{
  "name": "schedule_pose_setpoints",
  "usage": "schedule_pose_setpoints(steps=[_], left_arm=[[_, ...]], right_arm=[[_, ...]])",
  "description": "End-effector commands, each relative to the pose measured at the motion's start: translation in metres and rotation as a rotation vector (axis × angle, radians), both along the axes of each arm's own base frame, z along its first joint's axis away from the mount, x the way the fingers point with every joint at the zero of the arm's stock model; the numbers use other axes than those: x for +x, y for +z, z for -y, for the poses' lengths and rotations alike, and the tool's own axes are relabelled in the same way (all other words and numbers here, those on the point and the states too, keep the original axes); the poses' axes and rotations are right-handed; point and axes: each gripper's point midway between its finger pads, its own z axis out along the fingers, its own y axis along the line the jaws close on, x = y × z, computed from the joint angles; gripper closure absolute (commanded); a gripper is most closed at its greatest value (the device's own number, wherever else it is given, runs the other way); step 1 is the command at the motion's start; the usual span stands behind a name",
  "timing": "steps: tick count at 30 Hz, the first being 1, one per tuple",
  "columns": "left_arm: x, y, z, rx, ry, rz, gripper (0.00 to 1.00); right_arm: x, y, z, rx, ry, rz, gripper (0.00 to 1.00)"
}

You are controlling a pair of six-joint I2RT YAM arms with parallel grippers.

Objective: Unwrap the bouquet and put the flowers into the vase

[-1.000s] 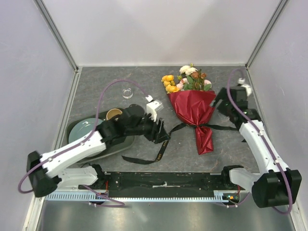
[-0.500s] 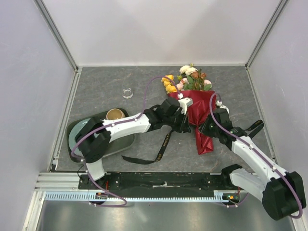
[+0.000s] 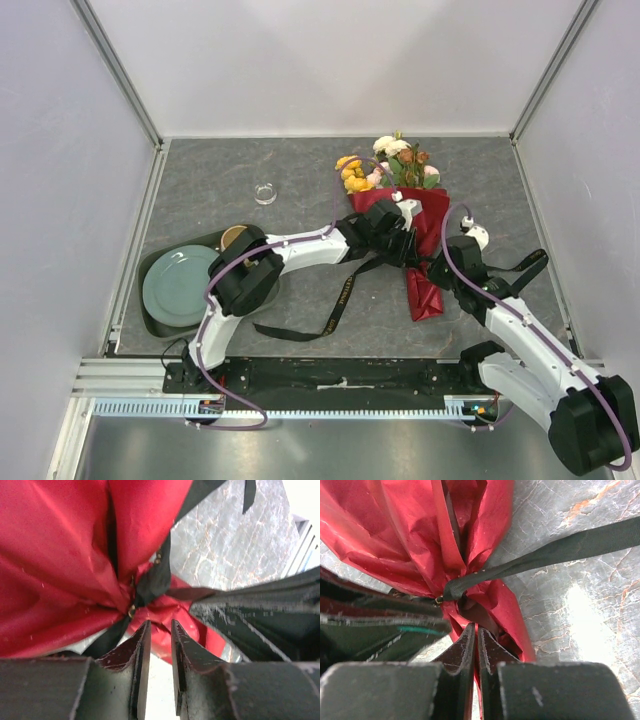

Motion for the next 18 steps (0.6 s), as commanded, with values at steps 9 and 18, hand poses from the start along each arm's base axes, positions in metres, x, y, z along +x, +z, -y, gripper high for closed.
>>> schedule_pose_setpoints(steps=[9, 18], left_arm=[[0.031, -0.007, 0.006, 0.081, 0.090, 0.082, 0.75], [0.019, 0.010, -0.005, 0.078, 0.070, 0.105, 0.66]], right_arm=[[0.002, -0.012, 0.002, 0.006, -0.022, -0.005, 0.89], [0.001, -0.031, 0.006, 0.005, -0.038, -0.059, 0.90]])
